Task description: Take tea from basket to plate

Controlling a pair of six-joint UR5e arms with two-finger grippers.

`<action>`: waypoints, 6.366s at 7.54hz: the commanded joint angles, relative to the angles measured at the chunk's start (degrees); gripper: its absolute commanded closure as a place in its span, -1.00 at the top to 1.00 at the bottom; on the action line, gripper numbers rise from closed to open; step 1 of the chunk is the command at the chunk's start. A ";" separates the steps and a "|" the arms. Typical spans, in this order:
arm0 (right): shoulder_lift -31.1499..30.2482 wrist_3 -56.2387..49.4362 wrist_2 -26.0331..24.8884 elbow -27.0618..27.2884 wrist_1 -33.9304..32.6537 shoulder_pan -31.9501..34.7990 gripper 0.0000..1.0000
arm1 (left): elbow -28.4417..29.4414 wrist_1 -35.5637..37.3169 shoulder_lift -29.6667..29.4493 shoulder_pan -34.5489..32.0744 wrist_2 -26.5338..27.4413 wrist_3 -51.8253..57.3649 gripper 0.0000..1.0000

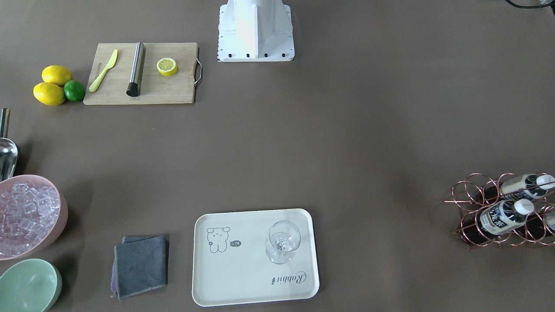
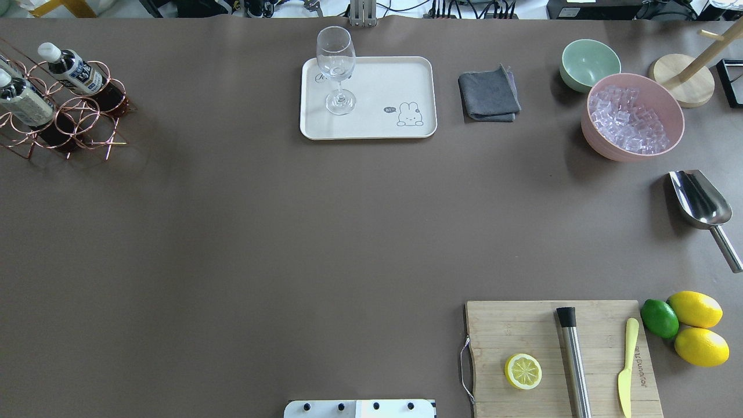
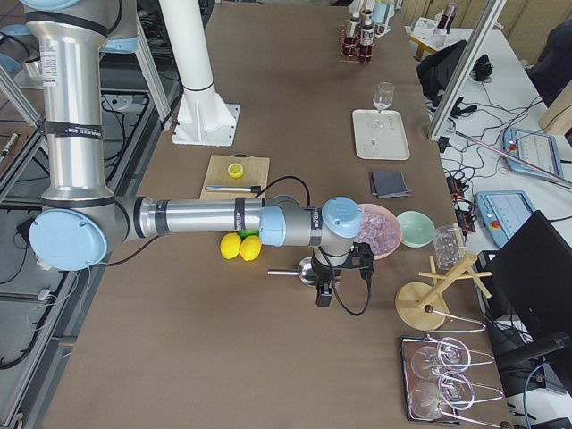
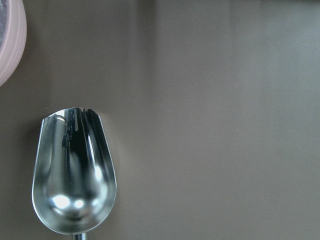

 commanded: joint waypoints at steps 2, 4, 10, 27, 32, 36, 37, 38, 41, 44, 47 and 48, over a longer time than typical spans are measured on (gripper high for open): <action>-0.26 0.36 0.07 0.08 0.00 0.00 1.00 | -0.45 0.04 -0.04 0.05 -0.35 -0.15 -0.43; -0.35 0.18 0.07 0.08 -0.09 0.00 1.00 | -0.98 0.13 -0.30 0.05 -0.35 -0.24 -1.00; -0.62 0.10 0.24 0.17 -0.09 0.00 1.00 | -20.78 14.58 -0.21 -0.03 0.00 -3.20 -1.00; -0.79 0.01 0.33 -1.15 -0.09 -0.09 1.00 | -31.30 19.30 -31.68 39.14 10.25 -52.77 -1.00; -0.70 0.10 0.42 -2.12 -0.09 -0.18 1.00 | -30.06 17.44 -34.76 45.58 13.80 -55.61 -1.00; -0.53 0.01 0.42 -1.86 0.00 -0.70 1.00 | -30.95 17.71 -34.93 47.67 16.24 -59.55 -1.00; -0.01 -0.25 0.51 -1.16 0.00 -0.70 1.00 | -30.60 17.80 -34.93 49.43 18.26 -60.35 -1.00; -0.09 -0.26 0.85 1.37 0.00 -0.70 1.00 | -30.60 17.80 -34.93 49.62 18.28 -61.31 -1.00; 0.00 1.93 5.51 9.54 -0.18 -0.88 1.00 | -30.86 19.02 -34.93 49.45 18.37 -61.58 -1.00; 2.63 6.16 5.95 15.18 -0.18 -3.60 1.00 | -31.21 20.51 -34.93 48.92 18.45 -61.58 -1.00; 2.20 5.46 6.04 20.81 -0.09 -4.30 1.00 | -31.21 21.75 -35.19 48.31 18.63 -61.67 -1.00; 2.20 5.28 6.13 22.47 -0.18 -4.65 1.00 | -31.39 22.19 -35.28 48.31 18.54 -61.93 -1.00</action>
